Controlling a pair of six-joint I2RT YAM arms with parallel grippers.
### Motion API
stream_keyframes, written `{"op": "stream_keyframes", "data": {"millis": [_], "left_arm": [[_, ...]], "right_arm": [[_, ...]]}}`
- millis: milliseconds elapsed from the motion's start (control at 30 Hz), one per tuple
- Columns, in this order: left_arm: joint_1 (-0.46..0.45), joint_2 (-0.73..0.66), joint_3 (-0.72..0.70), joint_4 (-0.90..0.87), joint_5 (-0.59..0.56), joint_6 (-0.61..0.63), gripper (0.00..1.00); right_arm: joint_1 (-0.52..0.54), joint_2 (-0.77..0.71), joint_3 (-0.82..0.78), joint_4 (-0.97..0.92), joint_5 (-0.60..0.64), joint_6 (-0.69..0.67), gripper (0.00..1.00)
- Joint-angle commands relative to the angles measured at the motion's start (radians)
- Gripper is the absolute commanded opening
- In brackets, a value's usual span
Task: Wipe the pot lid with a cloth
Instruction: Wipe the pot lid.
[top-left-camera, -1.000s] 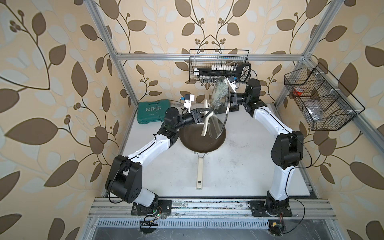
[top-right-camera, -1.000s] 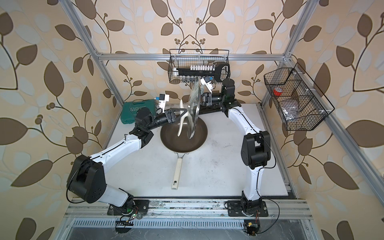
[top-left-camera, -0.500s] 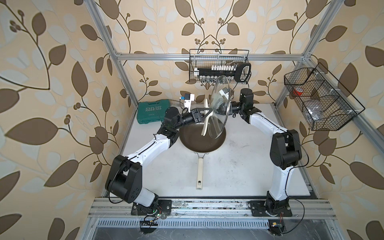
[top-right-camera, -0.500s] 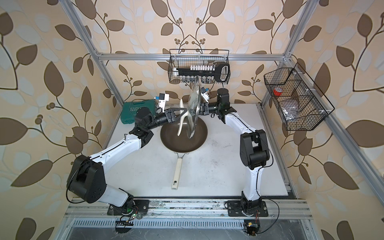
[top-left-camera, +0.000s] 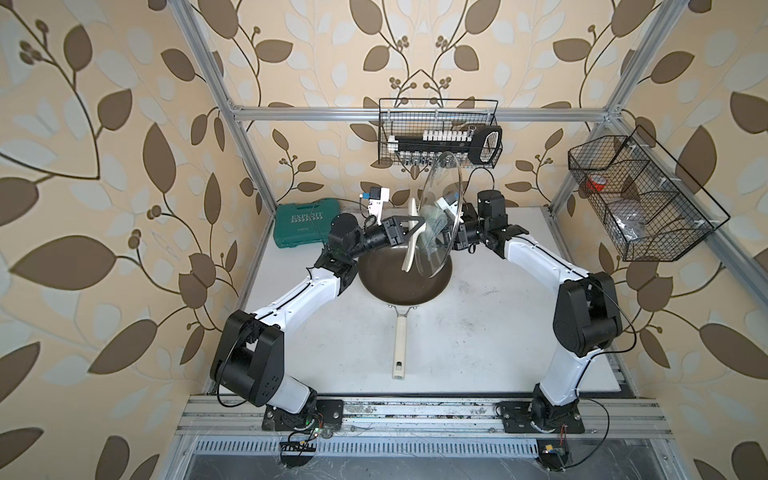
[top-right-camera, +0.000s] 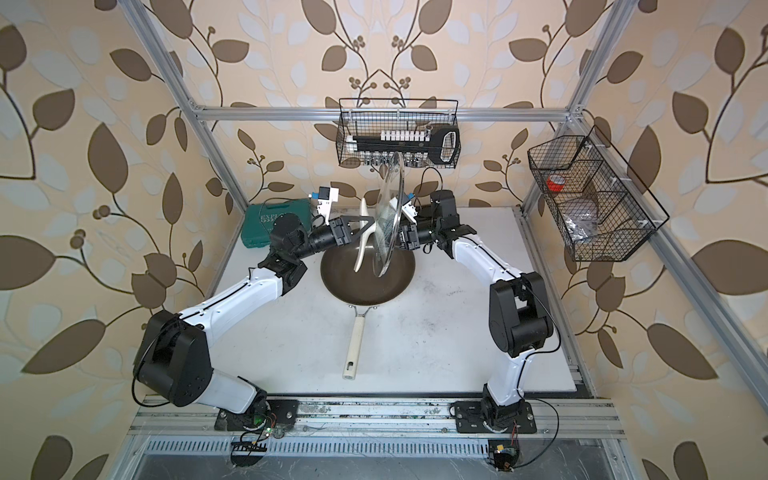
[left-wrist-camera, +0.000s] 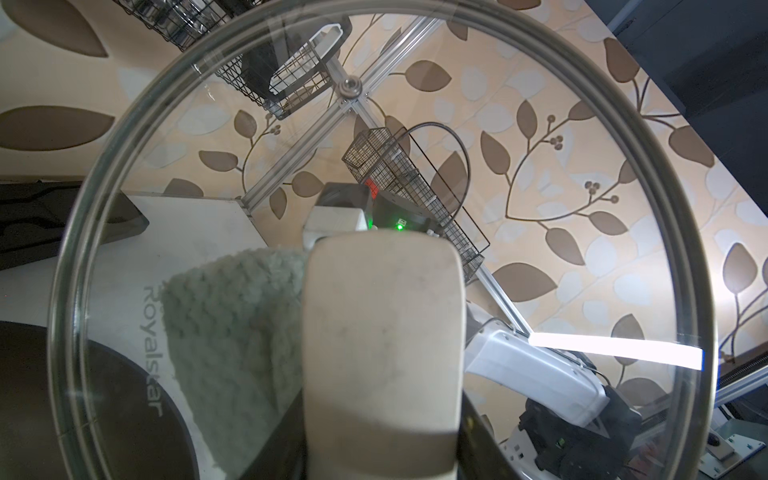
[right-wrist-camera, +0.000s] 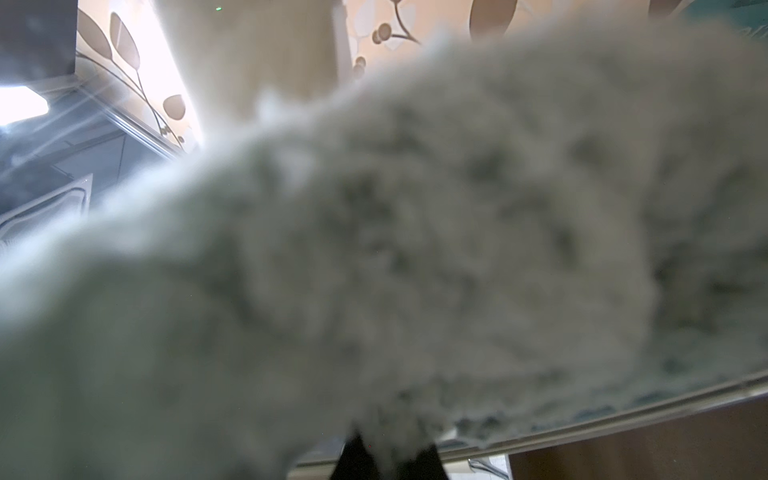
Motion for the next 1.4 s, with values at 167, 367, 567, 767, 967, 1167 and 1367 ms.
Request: {"op": "stream_keyframes", "data": {"millis": [167, 367, 567, 767, 967, 1167, 1367], "left_arm": [[0.0, -0.088, 0.132, 0.279, -0.042, 0.029, 0.0], [0.003, -0.079, 0.131, 0.274, -0.05, 0.029, 0.0], [0.003, -0.072, 0.12, 0.268, -0.041, 0.029, 0.0], [0.003, -0.069, 0.097, 0.247, -0.033, 0.029, 0.0], [0.002, -0.058, 0.087, 0.22, -0.017, 0.056, 0.0], [-0.004, -0.046, 0.081, 0.213, -0.012, 0.051, 0.0], [-0.02, -0.003, 0.08, 0.218, -0.008, 0.049, 0.0]], "right_arm": [[0.018, -0.112, -0.013, -0.497, -0.107, -0.395, 0.0], [0.015, -0.144, 0.051, -0.827, -0.131, -0.648, 0.0], [-0.022, -0.082, 0.234, -1.258, -0.171, -0.974, 0.0], [-0.076, 0.071, 0.475, -1.684, -0.214, -1.295, 0.0], [-0.102, 0.122, 0.579, -1.683, -0.226, -1.264, 0.0], [-0.124, 0.218, 0.765, -1.683, -0.235, -1.184, 0.0], [-0.133, 0.315, 0.929, -1.683, -0.232, -1.111, 0.0]]}}
